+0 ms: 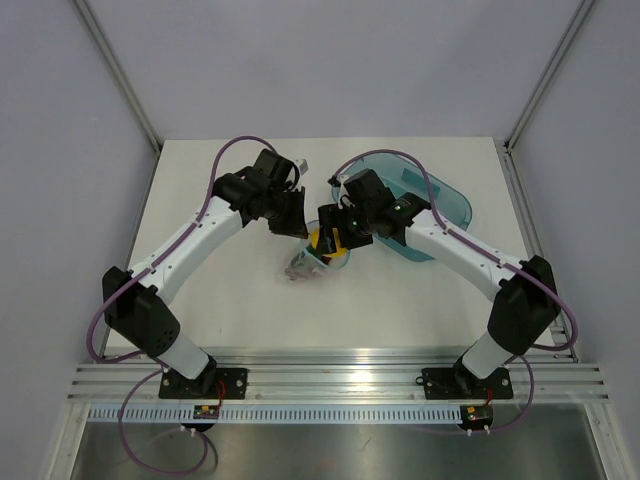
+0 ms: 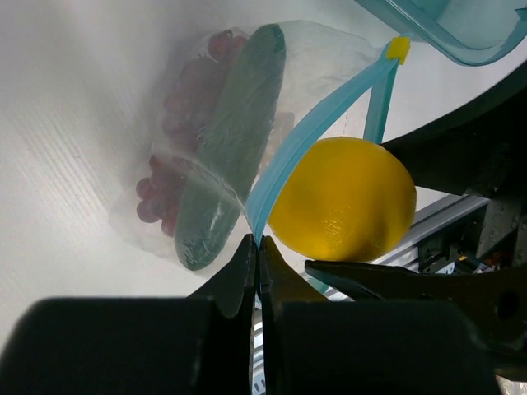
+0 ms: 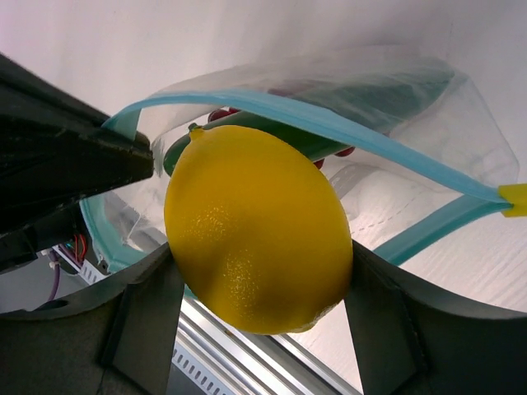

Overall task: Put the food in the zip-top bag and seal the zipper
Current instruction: Place the fake fruit in the zipper food storage bag.

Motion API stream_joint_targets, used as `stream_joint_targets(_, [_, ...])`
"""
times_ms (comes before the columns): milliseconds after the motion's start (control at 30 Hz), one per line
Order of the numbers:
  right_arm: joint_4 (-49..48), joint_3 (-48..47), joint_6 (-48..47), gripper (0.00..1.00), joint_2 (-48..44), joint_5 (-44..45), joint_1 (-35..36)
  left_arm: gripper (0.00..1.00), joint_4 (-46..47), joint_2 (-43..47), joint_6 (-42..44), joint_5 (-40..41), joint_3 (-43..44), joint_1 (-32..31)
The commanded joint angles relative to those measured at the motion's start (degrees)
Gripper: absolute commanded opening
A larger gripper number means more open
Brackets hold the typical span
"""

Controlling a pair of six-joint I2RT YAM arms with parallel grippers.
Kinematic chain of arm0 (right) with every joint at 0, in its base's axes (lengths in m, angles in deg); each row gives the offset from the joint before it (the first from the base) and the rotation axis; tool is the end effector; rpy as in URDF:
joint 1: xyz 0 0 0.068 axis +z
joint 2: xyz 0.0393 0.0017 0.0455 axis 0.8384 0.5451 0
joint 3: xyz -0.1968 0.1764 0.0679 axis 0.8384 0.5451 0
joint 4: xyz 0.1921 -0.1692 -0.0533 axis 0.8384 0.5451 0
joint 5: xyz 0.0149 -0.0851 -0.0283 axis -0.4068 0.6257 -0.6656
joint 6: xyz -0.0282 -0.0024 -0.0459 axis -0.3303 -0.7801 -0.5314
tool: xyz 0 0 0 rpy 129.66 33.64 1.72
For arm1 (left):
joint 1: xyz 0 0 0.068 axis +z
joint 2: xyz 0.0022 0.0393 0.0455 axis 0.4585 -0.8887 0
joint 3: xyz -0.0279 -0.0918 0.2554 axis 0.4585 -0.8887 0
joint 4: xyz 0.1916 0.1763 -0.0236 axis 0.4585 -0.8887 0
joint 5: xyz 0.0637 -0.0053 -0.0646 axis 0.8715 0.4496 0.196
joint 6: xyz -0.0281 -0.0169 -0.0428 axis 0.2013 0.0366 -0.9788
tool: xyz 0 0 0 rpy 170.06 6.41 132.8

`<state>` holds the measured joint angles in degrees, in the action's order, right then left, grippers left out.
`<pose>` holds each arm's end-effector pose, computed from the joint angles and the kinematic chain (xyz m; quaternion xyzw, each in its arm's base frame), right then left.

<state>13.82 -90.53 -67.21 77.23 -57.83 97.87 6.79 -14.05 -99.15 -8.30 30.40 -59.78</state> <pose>0.2619 0.2377 0.3004 -0.2072 0.9073 0.2705 0.2463 0.2713 -0.1813 0.3358 0.0876 0.9466 -0.2282 0.2102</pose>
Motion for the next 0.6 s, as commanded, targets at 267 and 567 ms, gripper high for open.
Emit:
stream_joint_targets(267, [-2.1, -2.8, 1.9, 0.75, 4.9, 0.6, 0.8, 0.0, 4.4, 1.0, 0.1, -5.2, -0.6, 0.4])
stream_joint_targets(567, [0.5, -2.8, 1.5, 0.98, 2.4, 3.5, 0.8, 0.0, 6.0, 0.1, -0.5, -7.0, -0.8, 0.6])
